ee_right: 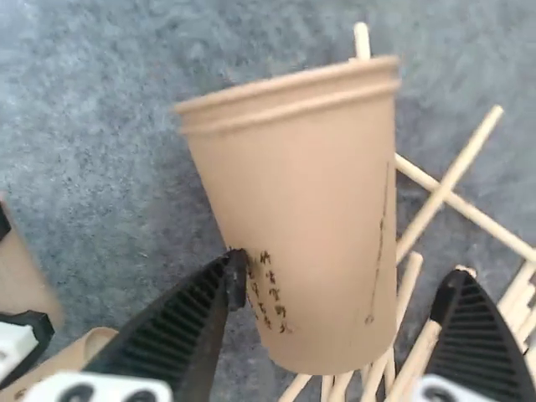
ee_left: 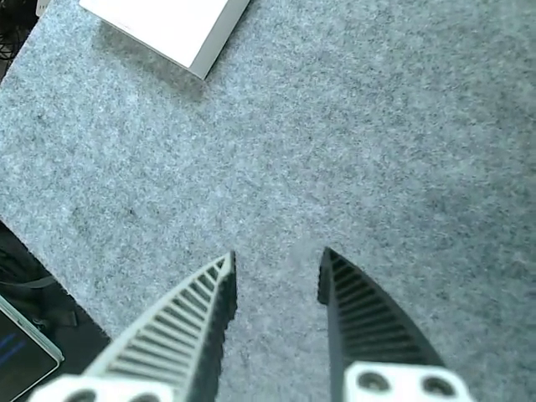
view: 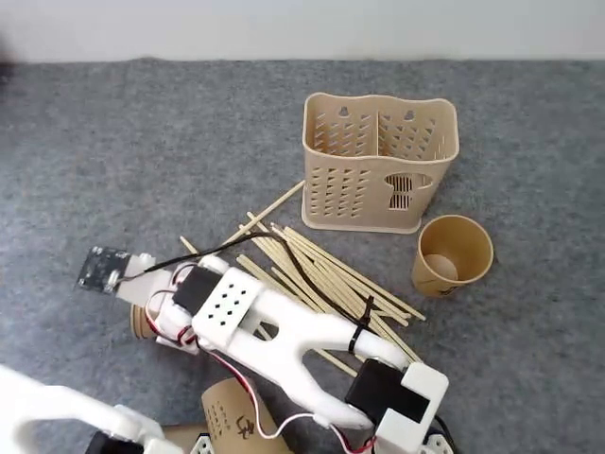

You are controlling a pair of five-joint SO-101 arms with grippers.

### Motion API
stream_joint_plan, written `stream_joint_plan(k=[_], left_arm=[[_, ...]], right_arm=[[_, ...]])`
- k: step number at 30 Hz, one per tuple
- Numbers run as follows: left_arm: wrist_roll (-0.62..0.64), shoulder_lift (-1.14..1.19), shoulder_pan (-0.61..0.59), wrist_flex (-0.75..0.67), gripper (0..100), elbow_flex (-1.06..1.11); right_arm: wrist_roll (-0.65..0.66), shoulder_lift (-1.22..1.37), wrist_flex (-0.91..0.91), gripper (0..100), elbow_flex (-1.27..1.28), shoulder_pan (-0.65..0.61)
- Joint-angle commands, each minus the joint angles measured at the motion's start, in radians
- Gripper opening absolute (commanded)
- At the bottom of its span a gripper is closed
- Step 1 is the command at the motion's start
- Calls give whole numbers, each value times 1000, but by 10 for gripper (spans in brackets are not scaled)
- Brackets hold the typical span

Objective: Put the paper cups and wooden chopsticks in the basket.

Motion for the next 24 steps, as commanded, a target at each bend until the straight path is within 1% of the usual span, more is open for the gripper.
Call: stream_joint_plan(k=[1,10,12,16,18,24], left_arm=[[5,-5,-5,-18,160,-10],[5,-5,-5,-18,160,-8],[5,-5,-5,-18,160,-8],[5,-5,-5,-18,160,-8],[5,-5,-5,-18,160,-8],[5,-5,-5,-18,160,-8]], right_arm=[[40,2,-8,360,-51,-31],[46,166,-5,355,-77,-35],[46,171,28,317,-104,-31],[46,174,128,151,-213,-27],[46,174,177,102,-265,-24],[46,171,335,108,-382,47]])
